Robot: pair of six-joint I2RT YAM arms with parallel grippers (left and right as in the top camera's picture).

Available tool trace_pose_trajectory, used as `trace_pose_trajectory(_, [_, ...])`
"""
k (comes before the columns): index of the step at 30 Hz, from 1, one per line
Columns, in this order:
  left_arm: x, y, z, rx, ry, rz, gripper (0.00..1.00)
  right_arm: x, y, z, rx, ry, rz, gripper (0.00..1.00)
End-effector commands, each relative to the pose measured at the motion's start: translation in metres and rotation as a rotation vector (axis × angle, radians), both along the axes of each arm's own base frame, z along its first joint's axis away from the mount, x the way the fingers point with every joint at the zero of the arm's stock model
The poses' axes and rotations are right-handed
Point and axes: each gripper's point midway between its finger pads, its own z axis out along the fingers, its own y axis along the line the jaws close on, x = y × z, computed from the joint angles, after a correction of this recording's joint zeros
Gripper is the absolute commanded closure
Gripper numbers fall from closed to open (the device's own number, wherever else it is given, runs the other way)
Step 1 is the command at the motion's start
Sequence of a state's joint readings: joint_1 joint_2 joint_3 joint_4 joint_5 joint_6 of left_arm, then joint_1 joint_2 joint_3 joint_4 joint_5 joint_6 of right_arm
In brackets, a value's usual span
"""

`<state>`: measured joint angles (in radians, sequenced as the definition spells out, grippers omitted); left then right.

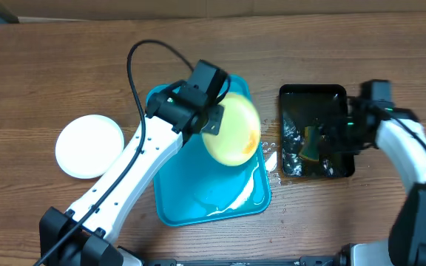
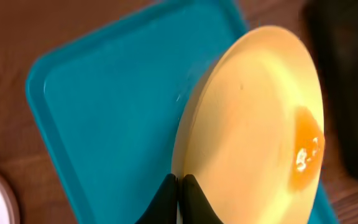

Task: Clean dirty plates on tray and stack at the side
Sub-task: 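Return the sponge to the black tray with the right gripper, then lift the yellow plate with the left gripper off the teal tray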

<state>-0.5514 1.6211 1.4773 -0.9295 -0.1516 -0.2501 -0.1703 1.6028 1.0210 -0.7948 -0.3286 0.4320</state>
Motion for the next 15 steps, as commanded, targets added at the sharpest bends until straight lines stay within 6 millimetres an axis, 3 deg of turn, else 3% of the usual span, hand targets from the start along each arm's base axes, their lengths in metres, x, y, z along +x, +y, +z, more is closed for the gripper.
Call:
trace_pose_trajectory(1, [0.011,-0.023,0.045,-0.055,-0.141,-0.051,0.96,-0.001,-0.013,0.025,0.085,-0.053,-0.072,0.39])
trace_pose_trajectory(5, [0.026,-0.059,0.065,-0.108,-0.275,-0.085,0.96,-0.018,-0.039,0.023,0.101,0.002,-0.163,0.39])
trace_pose_trajectory(12, [0.047,-0.126,0.066,-0.010,-0.511,-0.153,0.96,-0.037,-0.053,0.020,0.105,0.050,-0.174,0.39])
trace_pose_trajectory(15, [0.045,-0.124,0.059,0.089,-0.540,-0.102,0.96,-0.041,-0.051,0.019,0.112,0.070,-0.172,0.39])
